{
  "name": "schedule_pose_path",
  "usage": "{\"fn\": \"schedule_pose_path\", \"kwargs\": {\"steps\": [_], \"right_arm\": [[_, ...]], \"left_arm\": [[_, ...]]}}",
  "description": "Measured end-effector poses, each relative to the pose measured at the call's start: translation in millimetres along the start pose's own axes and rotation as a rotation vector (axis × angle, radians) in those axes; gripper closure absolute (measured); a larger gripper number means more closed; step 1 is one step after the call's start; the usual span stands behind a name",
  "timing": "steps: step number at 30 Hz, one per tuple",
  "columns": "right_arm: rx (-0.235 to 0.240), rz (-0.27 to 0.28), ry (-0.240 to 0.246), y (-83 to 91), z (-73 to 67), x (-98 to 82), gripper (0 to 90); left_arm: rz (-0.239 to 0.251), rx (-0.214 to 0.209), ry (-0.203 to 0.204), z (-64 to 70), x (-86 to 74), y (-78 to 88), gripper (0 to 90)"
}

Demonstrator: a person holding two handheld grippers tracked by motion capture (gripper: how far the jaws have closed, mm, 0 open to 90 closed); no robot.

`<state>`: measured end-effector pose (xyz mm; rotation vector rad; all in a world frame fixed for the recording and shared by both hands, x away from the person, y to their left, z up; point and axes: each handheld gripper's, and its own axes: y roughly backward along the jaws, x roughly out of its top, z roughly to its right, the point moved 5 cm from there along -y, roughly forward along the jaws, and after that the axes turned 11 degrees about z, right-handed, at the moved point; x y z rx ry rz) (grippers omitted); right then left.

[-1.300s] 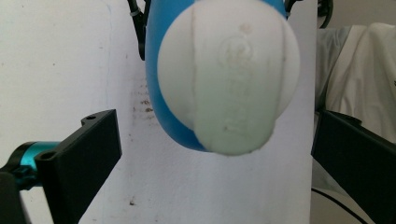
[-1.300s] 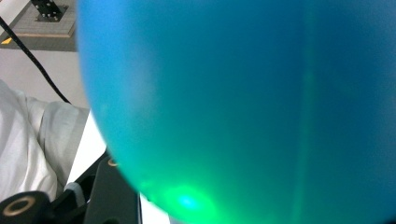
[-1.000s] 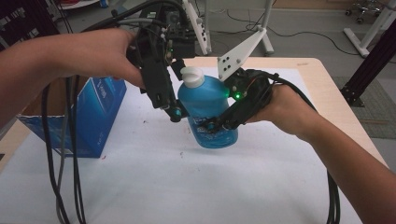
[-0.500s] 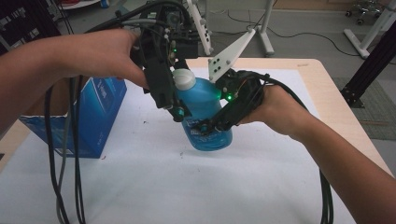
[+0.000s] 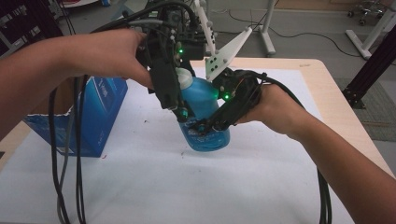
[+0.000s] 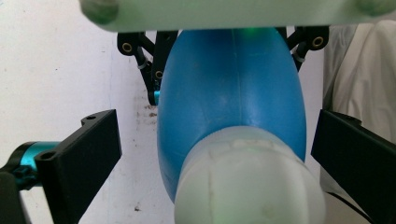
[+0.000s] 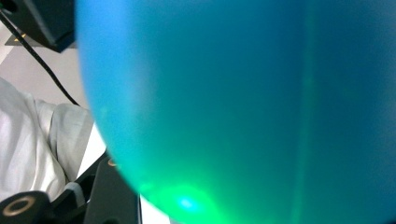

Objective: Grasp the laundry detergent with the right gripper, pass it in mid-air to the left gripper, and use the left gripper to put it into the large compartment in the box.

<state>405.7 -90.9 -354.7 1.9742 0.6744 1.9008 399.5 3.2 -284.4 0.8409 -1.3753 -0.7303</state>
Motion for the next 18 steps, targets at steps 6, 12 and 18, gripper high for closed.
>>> {"fn": "schedule_pose_path", "kwargs": {"steps": [6, 12, 18], "right_arm": [[-0.001, 0.003, 0.002, 1.3, -0.2, 0.4, 45.5], [0.000, 0.004, 0.002, 1.5, -0.7, 0.3, 45.5], [0.001, 0.009, 0.001, 1.1, -0.1, 0.3, 45.5]], "left_arm": [[-0.012, 0.007, -0.001, -0.1, 0.2, -1.2, 4.5], [-0.020, -0.002, -0.005, -0.5, 0.9, -2.1, 12.2], [-0.011, -0.012, -0.012, -0.6, 1.5, -2.2, 19.4]]}}
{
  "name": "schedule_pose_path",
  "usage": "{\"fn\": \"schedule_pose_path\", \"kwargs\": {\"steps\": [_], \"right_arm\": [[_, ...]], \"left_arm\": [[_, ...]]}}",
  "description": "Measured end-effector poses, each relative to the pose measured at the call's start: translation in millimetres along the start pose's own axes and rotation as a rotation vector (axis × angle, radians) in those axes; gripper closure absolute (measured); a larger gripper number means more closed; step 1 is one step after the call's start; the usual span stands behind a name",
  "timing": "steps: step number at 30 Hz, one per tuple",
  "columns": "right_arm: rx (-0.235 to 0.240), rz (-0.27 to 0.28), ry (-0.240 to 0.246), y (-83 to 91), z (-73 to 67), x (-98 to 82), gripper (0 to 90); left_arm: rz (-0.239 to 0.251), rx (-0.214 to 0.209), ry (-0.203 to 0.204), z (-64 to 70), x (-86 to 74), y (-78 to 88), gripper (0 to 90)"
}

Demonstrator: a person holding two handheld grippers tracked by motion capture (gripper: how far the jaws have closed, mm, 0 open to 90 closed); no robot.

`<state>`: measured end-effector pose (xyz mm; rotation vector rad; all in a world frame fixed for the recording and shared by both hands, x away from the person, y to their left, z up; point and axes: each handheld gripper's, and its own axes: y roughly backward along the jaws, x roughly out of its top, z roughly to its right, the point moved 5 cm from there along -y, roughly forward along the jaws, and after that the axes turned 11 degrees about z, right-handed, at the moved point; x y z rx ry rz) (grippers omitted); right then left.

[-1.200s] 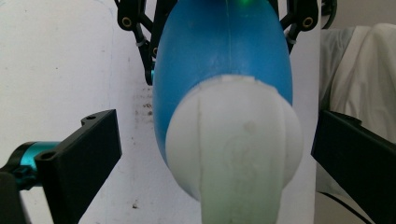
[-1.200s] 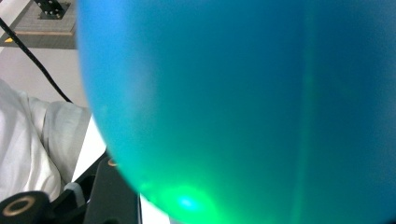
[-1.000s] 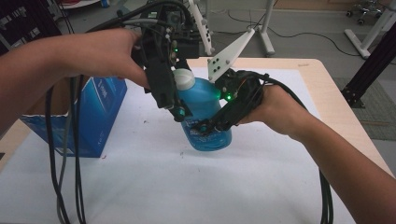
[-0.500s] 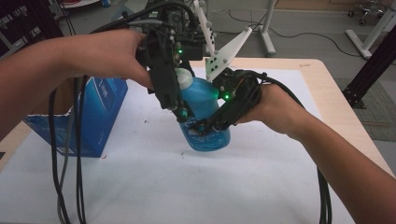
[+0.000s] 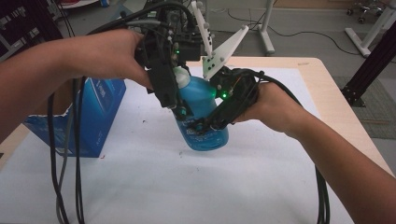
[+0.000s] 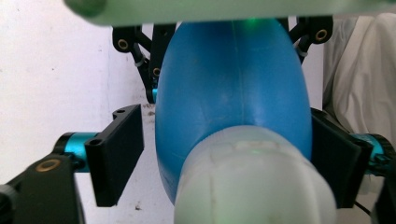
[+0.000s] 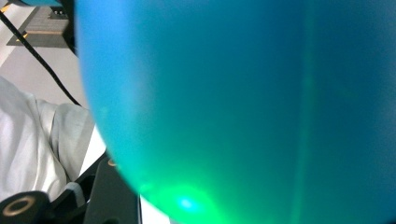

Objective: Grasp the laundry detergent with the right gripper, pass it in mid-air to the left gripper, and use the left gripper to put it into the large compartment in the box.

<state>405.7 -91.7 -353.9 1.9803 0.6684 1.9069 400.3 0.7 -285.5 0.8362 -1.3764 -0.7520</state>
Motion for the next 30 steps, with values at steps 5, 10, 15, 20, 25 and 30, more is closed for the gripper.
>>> {"fn": "schedule_pose_path", "kwargs": {"steps": [5, 10, 15, 20, 25, 30], "right_arm": [[0.004, -0.001, -0.007, -0.6, -0.1, -0.2, 45.5], [0.006, -0.004, -0.009, -1.0, 0.1, -0.8, 45.5], [0.005, -0.006, -0.010, -1.0, 0.6, -1.4, 45.5], [0.007, -0.007, -0.004, -1.9, 0.9, -1.6, 45.5], [0.014, -0.011, -0.012, -2.5, -0.4, -1.6, 45.5], [0.018, -0.010, -0.009, -2.9, -0.3, -1.8, 45.3]], "left_arm": [[-0.007, -0.008, -0.007, 0.2, -0.9, -0.3, 24.1], [-0.001, -0.017, -0.011, 0.2, -0.6, 0.2, 29.4], [0.011, -0.022, -0.017, 1.0, 0.6, 1.2, 37.1], [0.002, -0.029, -0.017, 1.0, -0.1, 0.8, 37.1], [-0.002, -0.027, -0.024, 1.5, -0.6, 0.5, 37.2], [0.001, -0.029, -0.021, 1.6, -0.4, 1.2, 37.4]]}}
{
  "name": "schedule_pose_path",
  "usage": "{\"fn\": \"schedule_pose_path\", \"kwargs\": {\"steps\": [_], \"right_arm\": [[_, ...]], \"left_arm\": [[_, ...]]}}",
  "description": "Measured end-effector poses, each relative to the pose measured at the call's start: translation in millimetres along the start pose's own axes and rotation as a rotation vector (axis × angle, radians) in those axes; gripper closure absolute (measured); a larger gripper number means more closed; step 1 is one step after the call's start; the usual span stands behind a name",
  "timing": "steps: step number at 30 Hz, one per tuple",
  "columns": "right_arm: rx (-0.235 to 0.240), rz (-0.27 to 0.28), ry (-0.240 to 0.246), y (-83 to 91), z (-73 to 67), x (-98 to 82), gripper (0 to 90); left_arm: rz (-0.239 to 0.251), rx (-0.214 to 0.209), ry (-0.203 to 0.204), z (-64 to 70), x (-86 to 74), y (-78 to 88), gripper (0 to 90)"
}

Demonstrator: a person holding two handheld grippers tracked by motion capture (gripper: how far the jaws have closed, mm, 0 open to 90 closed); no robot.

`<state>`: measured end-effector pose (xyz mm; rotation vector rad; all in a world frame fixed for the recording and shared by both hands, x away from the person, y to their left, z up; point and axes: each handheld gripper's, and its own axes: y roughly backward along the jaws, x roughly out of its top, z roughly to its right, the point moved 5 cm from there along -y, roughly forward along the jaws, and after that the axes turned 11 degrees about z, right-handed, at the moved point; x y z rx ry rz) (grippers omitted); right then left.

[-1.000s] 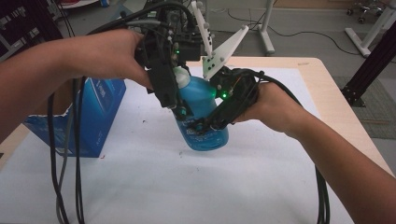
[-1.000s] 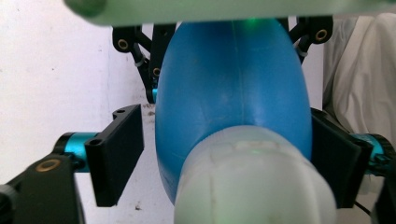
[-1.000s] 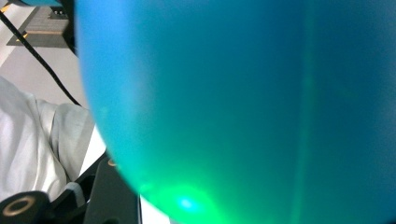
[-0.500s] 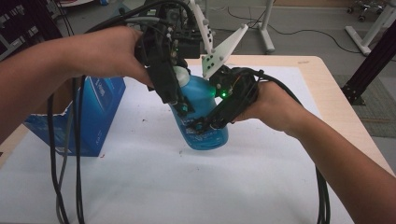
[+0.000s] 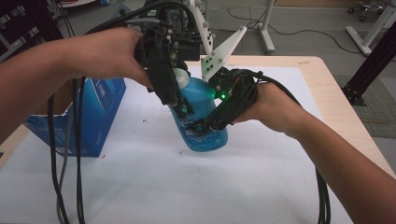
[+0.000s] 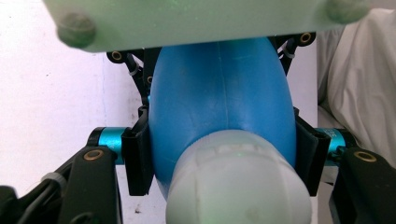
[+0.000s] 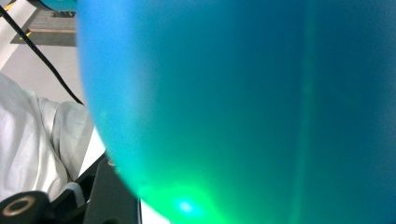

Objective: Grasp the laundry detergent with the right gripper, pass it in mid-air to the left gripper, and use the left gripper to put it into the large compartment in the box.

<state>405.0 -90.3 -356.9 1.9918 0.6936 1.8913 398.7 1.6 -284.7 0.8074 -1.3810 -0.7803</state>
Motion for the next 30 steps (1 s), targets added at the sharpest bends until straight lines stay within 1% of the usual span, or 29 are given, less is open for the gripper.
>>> {"fn": "schedule_pose_path", "kwargs": {"steps": [1, 3, 5, 9, 10, 11, 12, 13, 14, 15, 16, 17, 19, 20, 22, 23, 24, 25, 26, 29, 30], "right_arm": [[0.001, 0.005, 0.003, -0.1, 0.4, 0.3, 45.3], [0.005, 0.013, 0.001, 0.2, 0.5, 0.7, 45.1], [0.003, 0.014, 0.008, 0.7, 0.7, 1.1, 45.0], [0.007, 0.022, 0.005, 0.2, -0.1, 2.3, 44.5], [0.003, 0.022, 0.016, 0.2, 0.7, 2.5, 44.4], [0.010, 0.029, 0.007, 0.1, -0.4, 3.3, 44.0], [0.010, 0.035, 0.007, 0.2, -0.3, 3.8, 43.4], [0.009, 0.039, 0.018, 0.1, 1.0, 3.8, 41.3], [0.008, 0.036, 0.004, 1.0, 0.0, 3.6, 40.5], [0.003, 0.040, 0.000, 2.2, 0.4, 3.0, 36.3], [0.001, 0.049, -0.006, 4.5, 0.8, 2.3, 32.5], [-0.002, 0.056, -0.013, 5.8, 0.9, 2.0, 30.9], [-0.008, 0.067, -0.012, 8.8, 1.9, 0.6, 27.5], [-0.005, 0.065, -0.019, 9.6, 1.7, -0.3, 23.3], [-0.011, 0.050, -0.037, 11.7, 2.3, -2.8, 22.1], [-0.009, 0.046, -0.034, 13.2, 2.2, -4.3, 22.1], [-0.013, 0.044, -0.040, 15.3, 2.4, -5.6, 21.2], [-0.026, 0.041, -0.047, 18.0, 3.9, -7.4, 15.2], [-0.041, 0.036, -0.056, 19.6, 4.9, -8.6, 12.5], [-0.060, 0.033, -0.069, 30.3, 7.1, -12.6, 12.5], [-0.087, 0.025, -0.075, 34.0, 7.4, -13.6, 12.5]], "left_arm": [[0.001, -0.001, 0.007, 0.0, 0.3, 0.4, 37.5], [0.000, 0.005, 0.006, 0.4, 1.4, 1.0, 37.7], [-0.009, 0.003, 0.009, 0.5, 2.5, 1.8, 37.8], [-0.030, -0.005, 0.015, 0.5, 5.7, 3.1, 38.0], [-0.035, -0.008, 0.018, 0.7, 6.6, 3.8, 38.0], [-0.041, -0.012, 0.015, 0.8, 7.7, 4.7, 38.0], [-0.050, -0.011, 0.012, 1.1, 8.3, 5.4, 38.0], [-0.064, -0.012, 0.007, 1.4, 8.5, 6.1, 38.1], [-0.079, -0.012, 0.005, 1.9, 8.4, 7.0, 38.1], [-0.099, -0.015, 0.002, 2.8, 7.9, 8.0, 38.1], [-0.106, -0.016, 0.005, 3.1, 7.5, 8.5, 38.1], [-0.118, -0.018, 0.007, 3.6, 6.8, 9.4, 38.1], [-0.141, -0.016, 0.009, 3.6, 4.5, 11.2, 38.1], [-0.156, -0.014, 0.010, 3.6, 2.9, 12.2, 38.1], [-0.168, -0.008, 0.014, 4.2, 0.1, 15.3, 38.1], [-0.175, -0.008, 0.018, 4.2, -1.6, 17.5, 38.1], [-0.168, -0.007, 0.026, 4.0, -3.3, 20.5, 38.1], [-0.168, -0.006, 0.029, 4.0, -4.3, 23.0, 38.1], [-0.165, 0.000, 0.037, 4.1, -5.8, 27.2, 38.1], [-0.154, 0.018, 0.052, 3.2, -7.7, 38.4, 38.0], [-0.153, 0.025, 0.062, 2.4, -8.2, 42.8, 38.0]]}}
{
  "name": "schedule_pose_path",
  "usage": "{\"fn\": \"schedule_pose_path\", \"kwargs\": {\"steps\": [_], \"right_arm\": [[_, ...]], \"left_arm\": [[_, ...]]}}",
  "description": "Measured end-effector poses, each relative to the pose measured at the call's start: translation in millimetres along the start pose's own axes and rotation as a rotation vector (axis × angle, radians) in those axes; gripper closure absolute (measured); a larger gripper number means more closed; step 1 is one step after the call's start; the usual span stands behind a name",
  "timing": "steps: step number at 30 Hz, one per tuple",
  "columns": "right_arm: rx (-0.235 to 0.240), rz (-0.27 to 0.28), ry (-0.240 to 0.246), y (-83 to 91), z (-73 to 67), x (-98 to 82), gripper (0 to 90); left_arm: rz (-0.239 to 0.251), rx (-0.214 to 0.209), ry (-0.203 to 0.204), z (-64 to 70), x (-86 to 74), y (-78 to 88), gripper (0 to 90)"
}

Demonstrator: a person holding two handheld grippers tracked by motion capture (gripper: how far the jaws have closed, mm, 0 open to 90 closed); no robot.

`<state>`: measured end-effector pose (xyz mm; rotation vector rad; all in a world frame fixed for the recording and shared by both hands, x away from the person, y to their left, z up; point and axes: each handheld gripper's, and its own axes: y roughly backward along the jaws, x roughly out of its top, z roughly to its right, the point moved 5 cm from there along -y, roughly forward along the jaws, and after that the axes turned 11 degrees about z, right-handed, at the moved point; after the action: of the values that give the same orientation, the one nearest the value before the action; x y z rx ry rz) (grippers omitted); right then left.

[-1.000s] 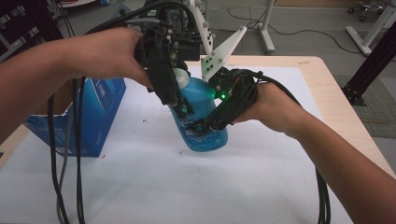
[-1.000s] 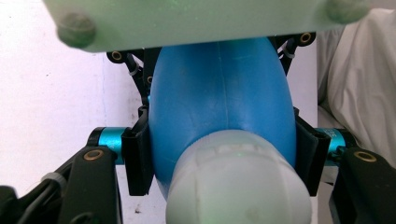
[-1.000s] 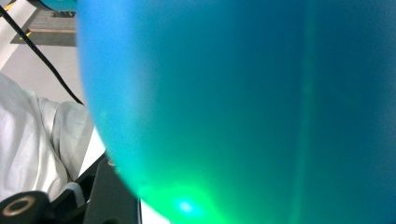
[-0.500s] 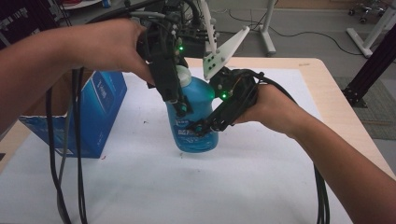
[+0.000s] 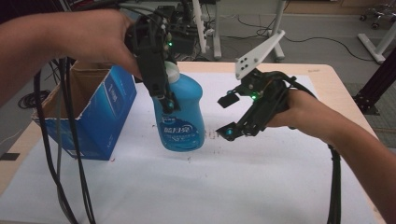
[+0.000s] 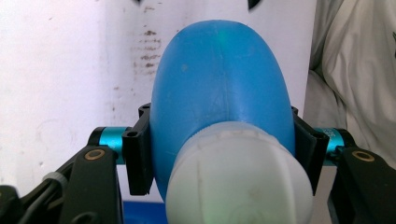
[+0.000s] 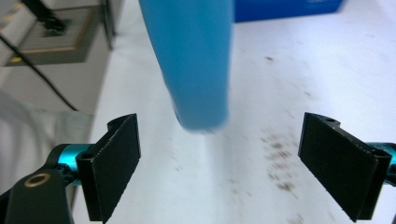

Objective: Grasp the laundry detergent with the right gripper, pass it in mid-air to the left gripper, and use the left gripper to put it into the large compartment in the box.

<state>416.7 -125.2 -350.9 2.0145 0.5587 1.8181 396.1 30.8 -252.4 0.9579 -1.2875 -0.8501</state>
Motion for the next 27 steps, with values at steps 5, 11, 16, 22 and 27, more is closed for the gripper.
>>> {"fn": "schedule_pose_path", "kwargs": {"steps": [5, 11, 16, 22, 27], "right_arm": [[-0.070, -0.063, -0.028, 18.8, 4.6, -9.8, 12.5], [-0.071, -0.129, -0.045, 43.0, 3.3, -23.3, 12.5], [-0.084, -0.174, -0.081, 63.1, 2.2, -29.9, 12.4], [-0.146, -0.216, -0.117, 82.4, 5.1, -36.3, 0.9], [-0.154, -0.206, -0.125, 94.3, 5.1, -39.1, 0.9]], "left_arm": [[0.004, 0.043, 0.032, -4.5, -5.8, 21.3, 38.0], [0.000, 0.082, 0.084, -8.6, -15.6, 42.1, 38.0], [0.000, 0.115, 0.154, -14.7, -26.4, 60.6, 38.0], [-0.008, 0.157, 0.250, -22.4, -41.4, 83.3, 38.0], [-0.015, 0.177, 0.331, -28.1, -56.6, 100.8, 38.0]]}}
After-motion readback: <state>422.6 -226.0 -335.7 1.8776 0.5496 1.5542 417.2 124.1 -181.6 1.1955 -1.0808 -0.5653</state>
